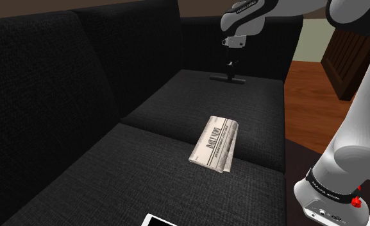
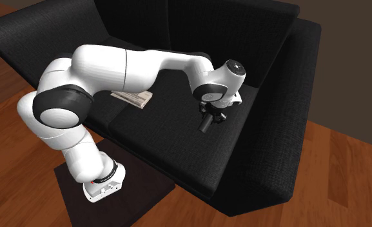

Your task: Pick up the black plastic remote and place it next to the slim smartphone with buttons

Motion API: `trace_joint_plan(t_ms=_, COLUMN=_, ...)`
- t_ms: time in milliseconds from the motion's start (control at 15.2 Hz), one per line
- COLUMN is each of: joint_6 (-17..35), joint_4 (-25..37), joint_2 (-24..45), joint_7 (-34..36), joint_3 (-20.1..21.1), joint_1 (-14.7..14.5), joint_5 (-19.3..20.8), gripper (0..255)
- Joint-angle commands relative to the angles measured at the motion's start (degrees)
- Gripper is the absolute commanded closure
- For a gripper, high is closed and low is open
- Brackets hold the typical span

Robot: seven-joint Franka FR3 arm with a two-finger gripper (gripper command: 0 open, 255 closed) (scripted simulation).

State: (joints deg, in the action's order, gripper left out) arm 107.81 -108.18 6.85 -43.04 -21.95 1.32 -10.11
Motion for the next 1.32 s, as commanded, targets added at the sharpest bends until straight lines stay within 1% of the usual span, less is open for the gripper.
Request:
trace_joint_plan(t_ms=0, joint_6=-0.09, joint_4=-0.09, joint_2=0.07, joint_7=0.0, joint_3=0.08, joint_1=-0.06, joint_5=-0.04, gripper=255)
trace_joint_plan(t_ms=462, joint_6=-0.08, joint_4=-0.1, joint_2=0.07, joint_7=0.0, joint_3=0.07, joint_1=-0.07, joint_5=-0.04, gripper=255)
trace_joint_plan(t_ms=1254, joint_6=-8.76, joint_4=7.08, joint_2=-1.69, joint_7=1.52, joint_3=-0.09, joint_1=-0.06, joint_5=0.99, gripper=255)
